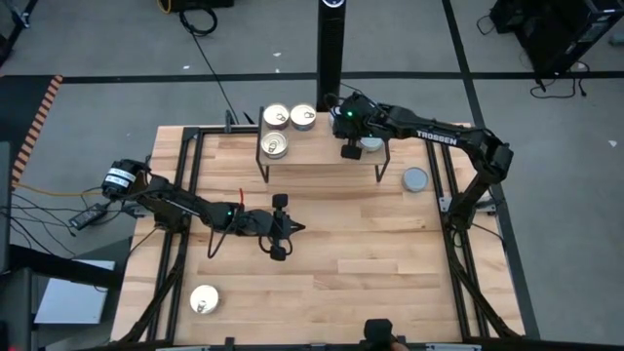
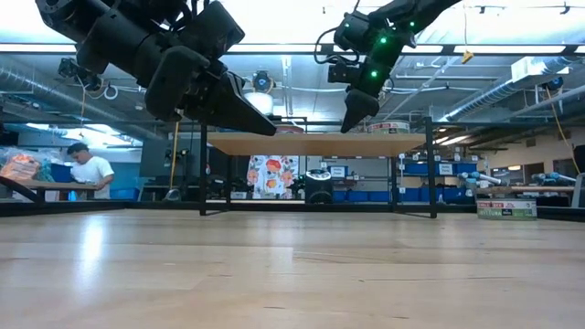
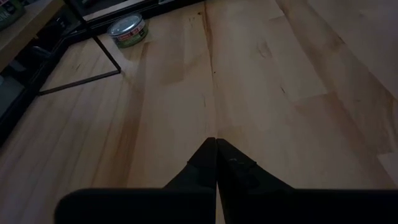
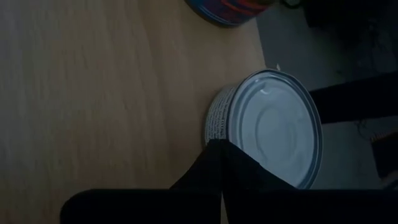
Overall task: Stack canned seafood by type on shelf
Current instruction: Put the left green tuna can on the shelf
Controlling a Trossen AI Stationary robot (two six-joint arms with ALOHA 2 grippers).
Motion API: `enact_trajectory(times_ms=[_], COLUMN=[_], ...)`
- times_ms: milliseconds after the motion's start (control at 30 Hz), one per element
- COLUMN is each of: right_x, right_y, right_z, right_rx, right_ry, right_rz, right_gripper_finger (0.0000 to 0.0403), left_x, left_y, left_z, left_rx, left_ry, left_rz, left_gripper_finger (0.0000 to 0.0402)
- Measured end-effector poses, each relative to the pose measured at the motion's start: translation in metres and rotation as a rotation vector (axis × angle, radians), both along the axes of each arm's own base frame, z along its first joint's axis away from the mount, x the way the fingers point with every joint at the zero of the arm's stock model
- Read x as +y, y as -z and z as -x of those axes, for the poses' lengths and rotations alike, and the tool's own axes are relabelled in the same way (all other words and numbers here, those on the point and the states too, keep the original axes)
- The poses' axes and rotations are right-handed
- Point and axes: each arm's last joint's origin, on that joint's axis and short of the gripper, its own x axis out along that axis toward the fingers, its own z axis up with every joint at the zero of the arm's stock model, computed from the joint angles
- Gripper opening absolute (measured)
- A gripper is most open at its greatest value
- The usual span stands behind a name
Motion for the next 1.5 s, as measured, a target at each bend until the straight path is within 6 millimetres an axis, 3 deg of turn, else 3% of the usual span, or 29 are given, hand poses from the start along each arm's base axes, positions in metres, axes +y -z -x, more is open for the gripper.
enact_trajectory(times_ms=[1300,1500], right_x=[-0.015,-0.002], right_y=[-0.006,-0.02], right_z=[0.003,0.005], right_rx=[-0.061,-0.054], right_ry=[0.016,-0.012], right_rz=[0.05,0.107], right_gripper_finger=[0.0006,0.0006], left_x=[0.0,0.0], left_y=[0.0,0.0], left_z=[0.0,0.0], left_rx=[0.0,0.001], left_ry=[0.003,0.002], left_rz=[-0.005,-0.005], left_gripper_finger=[0.0006,0.0006])
